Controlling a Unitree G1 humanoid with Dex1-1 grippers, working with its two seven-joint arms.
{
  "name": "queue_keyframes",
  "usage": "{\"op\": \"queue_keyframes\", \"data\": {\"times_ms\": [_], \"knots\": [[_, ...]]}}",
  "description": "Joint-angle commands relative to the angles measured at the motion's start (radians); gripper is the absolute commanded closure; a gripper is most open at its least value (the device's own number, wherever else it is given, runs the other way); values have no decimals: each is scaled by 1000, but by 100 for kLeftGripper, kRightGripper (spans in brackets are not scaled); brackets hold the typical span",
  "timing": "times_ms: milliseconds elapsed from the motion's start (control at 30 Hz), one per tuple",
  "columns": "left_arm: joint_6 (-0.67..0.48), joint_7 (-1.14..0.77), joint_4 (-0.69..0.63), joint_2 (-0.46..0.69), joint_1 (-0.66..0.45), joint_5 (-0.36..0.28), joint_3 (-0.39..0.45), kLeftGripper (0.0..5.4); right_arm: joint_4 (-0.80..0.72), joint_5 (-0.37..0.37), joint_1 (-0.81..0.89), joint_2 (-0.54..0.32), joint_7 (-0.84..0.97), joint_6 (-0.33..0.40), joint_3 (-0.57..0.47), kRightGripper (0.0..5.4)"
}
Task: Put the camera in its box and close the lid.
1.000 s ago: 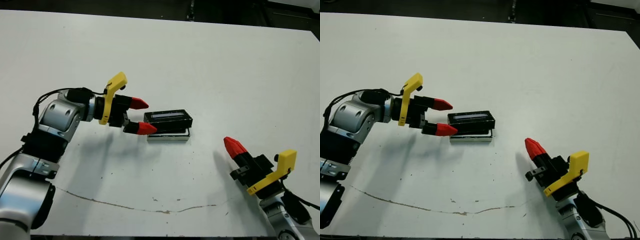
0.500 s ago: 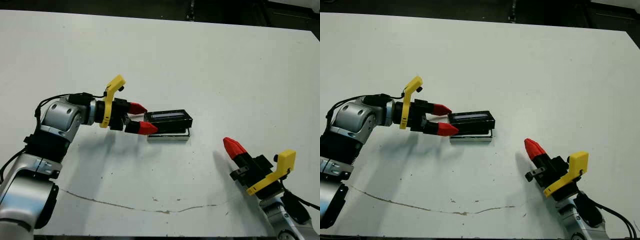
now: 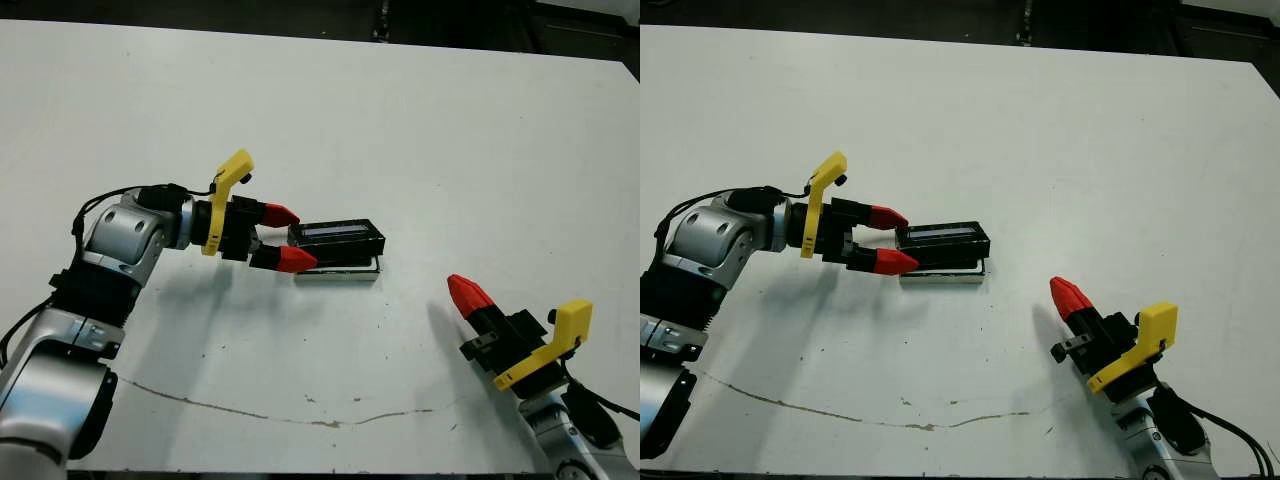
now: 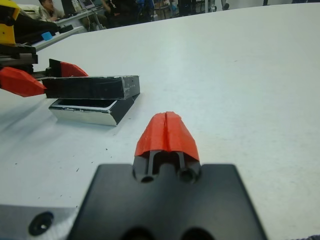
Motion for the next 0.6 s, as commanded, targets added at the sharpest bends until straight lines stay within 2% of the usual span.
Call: {"op": "queue_keyframes", "data": {"times_ms": [33,300,600], "knots": [[22,16,-18,-3,23,-7,8,95,8,-5,9,-5,1,-16,-11,540],[34,30,-43,-3,35,-11,9,216,3,-4,9,-11,-4,-1,-12,540],[19,34,-56,-5,44,-11,13,223,8,-2,8,-8,1,-12,-12,540]]}}
